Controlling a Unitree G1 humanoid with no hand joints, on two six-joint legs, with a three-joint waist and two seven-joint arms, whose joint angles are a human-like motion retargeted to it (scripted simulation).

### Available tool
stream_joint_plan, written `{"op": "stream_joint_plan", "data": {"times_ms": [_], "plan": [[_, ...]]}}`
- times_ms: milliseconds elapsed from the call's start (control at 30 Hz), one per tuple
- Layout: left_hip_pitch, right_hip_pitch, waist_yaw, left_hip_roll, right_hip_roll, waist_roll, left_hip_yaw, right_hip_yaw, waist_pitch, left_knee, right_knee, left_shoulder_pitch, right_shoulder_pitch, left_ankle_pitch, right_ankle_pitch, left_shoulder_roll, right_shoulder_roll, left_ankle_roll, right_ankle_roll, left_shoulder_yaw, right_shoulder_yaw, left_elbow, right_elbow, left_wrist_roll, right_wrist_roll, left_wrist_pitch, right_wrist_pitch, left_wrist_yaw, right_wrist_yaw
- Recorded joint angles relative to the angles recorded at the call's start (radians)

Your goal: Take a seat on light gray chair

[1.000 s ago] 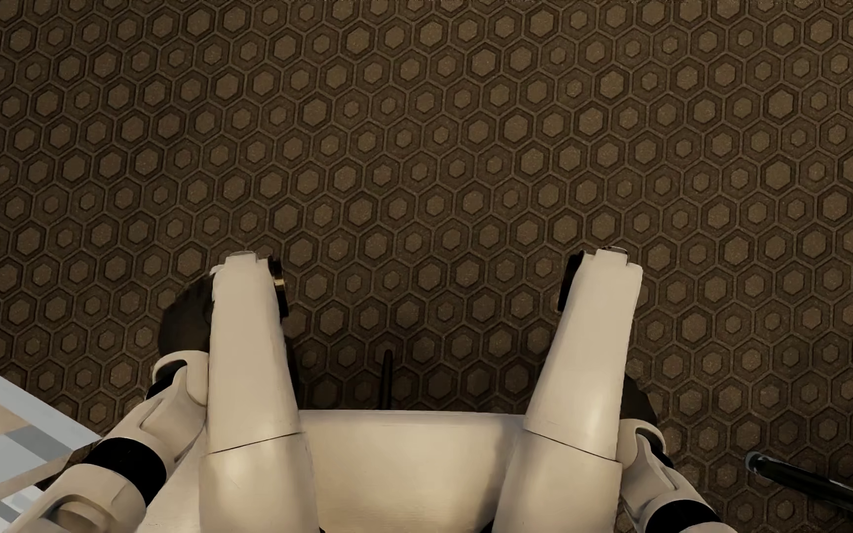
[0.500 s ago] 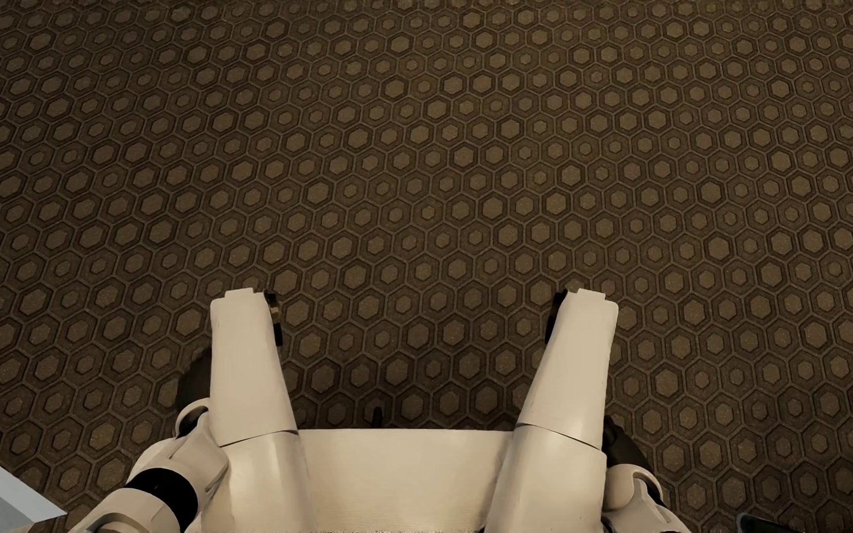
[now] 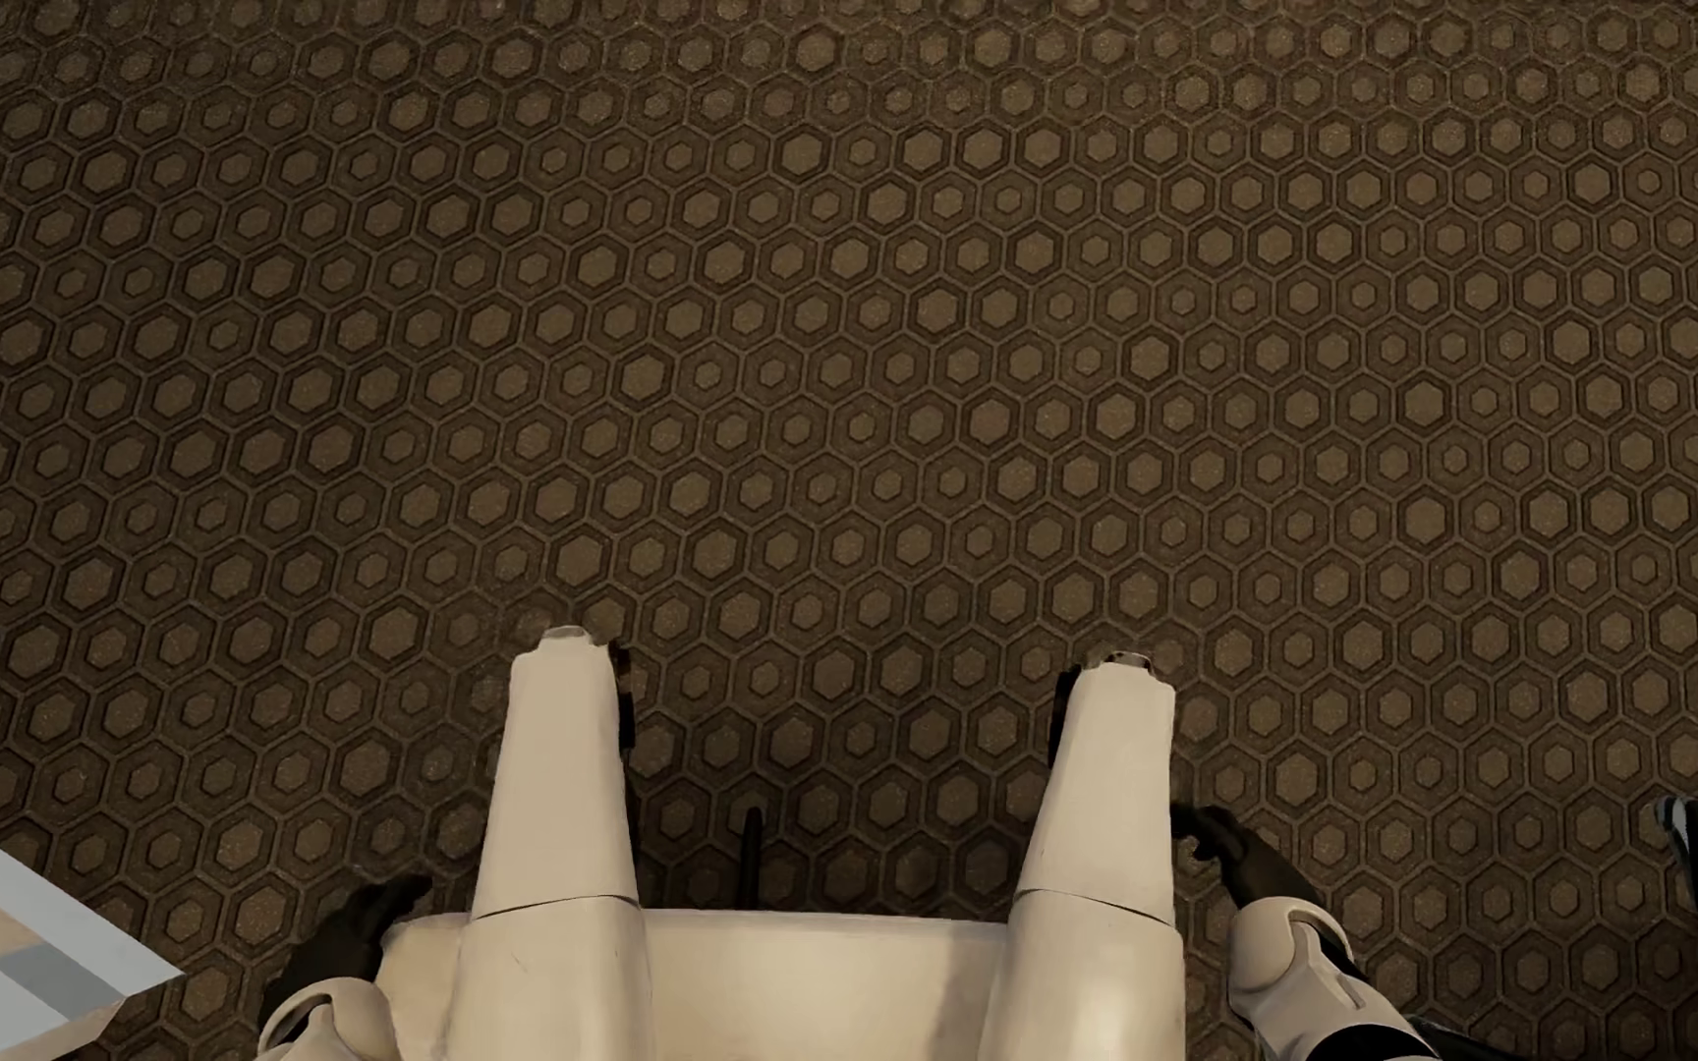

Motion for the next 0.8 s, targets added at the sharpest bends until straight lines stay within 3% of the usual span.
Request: {"op": "stream_joint_plan", "data": {"times_ms": [33, 67, 100, 133, 200, 233, 267, 300, 333, 367, 400, 467, 533, 567, 600, 667, 700, 767, 800], "plan": [[0.083, 0.095, 0.005, -0.004, 0.025, 0.010, 0.023, -0.045, -0.024, -0.097, -0.110, 0.028, 0.011, 0.012, 0.028, -0.007, -0.004, 0.027, -0.034, 0.002, 0.002, 0.002, -0.003, -0.022, 0.014, -0.033, -0.016, -0.020, 0.006], [0.146, 0.170, 0.004, -0.022, 0.039, 0.010, 0.036, -0.064, -0.057, -0.209, -0.236, 0.050, 0.014, 0.032, 0.069, -0.010, 0.000, 0.049, -0.047, 0.006, -0.005, 0.021, -0.012, 0.024, 0.005, -0.015, -0.025, -0.051, 0.031], [0.248, 0.275, 0.011, -0.022, 0.062, 0.013, 0.044, -0.089, -0.084, -0.330, -0.370, 0.069, 0.031, 0.047, 0.116, -0.016, 0.002, 0.061, -0.063, 0.000, -0.006, -0.006, -0.026, -0.073, 0.004, -0.126, -0.051, -0.018, 0.024], [0.341, 0.378, 0.007, -0.021, 0.080, 0.012, 0.067, -0.104, -0.121, -0.447, -0.507, 0.109, 0.059, 0.065, 0.156, -0.010, 0.011, 0.065, -0.071, 0.020, -0.017, 0.020, -0.047, 0.033, -0.016, -0.041, -0.053, -0.083, 0.072], [0.516, 0.553, -0.002, -0.061, 0.090, 0.000, 0.104, -0.122, -0.201, -0.686, -0.735, 0.143, 0.103, 0.136, 0.242, -0.012, 0.023, 0.085, -0.089, 0.009, -0.016, 0.042, -0.067, 0.071, -0.051, -0.064, -0.086, -0.121, 0.079], [0.622, 0.625, -0.012, -0.056, 0.111, 0.010, 0.124, -0.087, -0.229, -0.807, -0.817, 0.150, 0.125, 0.155, 0.304, -0.011, 0.027, 0.071, -0.083, 0.009, -0.004, 0.054, -0.070, 0.097, -0.066, -0.065, -0.097, -0.140, 0.079], [0.731, 0.671, -0.027, -0.076, 0.119, 0.001, 0.143, -0.088, -0.261, -0.928, -0.815, 0.163, 0.158, 0.194, 0.318, -0.013, 0.041, 0.080, -0.114, 0.009, -0.019, 0.056, -0.059, 0.114, -0.086, -0.071, -0.103, -0.149, 0.093], [0.802, 0.648, -0.036, -0.086, 0.137, 0.008, 0.148, -0.077, -0.296, -1.015, -0.768, 0.163, 0.183, 0.221, 0.320, -0.029, 0.050, 0.100, -0.118, 0.029, -0.032, 0.059, -0.055, 0.123, -0.098, -0.063, -0.084, -0.191, 0.106], [0.864, 0.595, -0.044, -0.084, 0.155, 0.020, 0.165, -0.057, -0.317, -1.100, -0.719, 0.148, 0.195, 0.238, 0.340, -0.030, 0.056, 0.099, -0.062, 0.028, -0.029, 0.036, -0.044, 0.132, -0.092, -0.083, -0.095, -0.168, 0.079], [0.962, 0.582, -0.062, -0.098, 0.155, 0.012, 0.190, -0.078, -0.327, -1.194, -0.704, 0.147, 0.229, 0.260, 0.340, -0.035, 0.071, 0.116, -0.036, 0.021, -0.049, 0.020, -0.031, 0.125, -0.098, -0.071, -0.075, -0.173, 0.112], [1.012, 0.542, -0.080, -0.100, 0.162, 0.020, 0.207, -0.091, -0.329, -1.243, -0.717, 0.116, 0.241, 0.261, 0.335, -0.042, 0.078, 0.120, -0.026, 0.003, -0.059, -0.001, -0.014, 0.126, -0.094, -0.084, -0.087, -0.174, 0.113], [1.147, 0.482, -0.114, -0.104, 0.165, 0.032, 0.236, -0.102, -0.333, -1.382, -0.847, 0.051, 0.268, 0.278, 0.431, -0.046, 0.100, 0.126, 0.011, -0.065, -0.100, -0.057, 0.022, 0.127, -0.027, -0.094, -0.101, -0.147, 0.115], [1.304, 0.407, -0.138, -0.116, 0.206, 0.034, 0.255, -0.104, -0.351, -1.560, -0.996, -0.029, 0.303, 0.315, 0.527, -0.046, 0.113, 0.118, -0.010, -0.104, -0.125, -0.112, 0.054, 0.129, -0.028, -0.121, -0.102, -0.142, 0.117], [1.344, 0.388, -0.148, -0.115, 0.230, 0.034, 0.266, -0.106, -0.368, -1.575, -1.079, -0.053, 0.333, 0.297, 0.545, -0.049, 0.121, 0.103, -0.057, -0.119, -0.153, -0.138, 0.055, 0.159, -0.034, -0.099, -0.100, -0.149, 0.147], [1.376, 0.392, -0.150, -0.117, 0.231, 0.037, 0.270, -0.105, -0.370, -1.574, -1.153, -0.086, 0.346, 0.290, 0.528, -0.060, 0.119, 0.102, -0.110, -0.140, -0.187, -0.166, 0.052, 0.141, -0.038, -0.117, -0.103, -0.135, 0.156], [1.435, 0.414, -0.166, -0.090, 0.228, 0.035, 0.287, -0.118, -0.391, -1.558, -1.173, -0.100, 0.392, 0.328, 0.550, -0.068, 0.133, 0.041, -0.104, -0.158, -0.205, -0.183, 0.051, 0.134, -0.037, -0.109, -0.088, -0.102, 0.135], [1.430, 0.417, -0.164, -0.078, 0.235, 0.043, 0.283, -0.120, -0.396, -1.489, -1.117, -0.095, 0.405, 0.350, 0.573, -0.071, 0.132, 0.041, -0.107, -0.156, -0.218, -0.177, 0.058, 0.133, -0.045, -0.100, -0.092, -0.098, 0.137], [1.352, 0.471, -0.148, -0.041, 0.269, 0.070, 0.238, -0.100, -0.399, -1.182, -1.054, -0.023, 0.410, 0.433, 0.544, -0.073, 0.110, -0.017, -0.094, -0.107, -0.167, -0.165, 0.068, 0.107, -0.039, -0.089, -0.100, -0.093, 0.152], [1.290, 0.562, -0.128, -0.027, 0.310, 0.068, 0.200, -0.099, -0.383, -0.985, -1.082, 0.020, 0.397, 0.557, 0.523, -0.063, 0.106, -0.063, -0.161, -0.097, -0.169, -0.145, 0.073, 0.090, -0.038, -0.102, -0.118, -0.113, 0.161]]}}
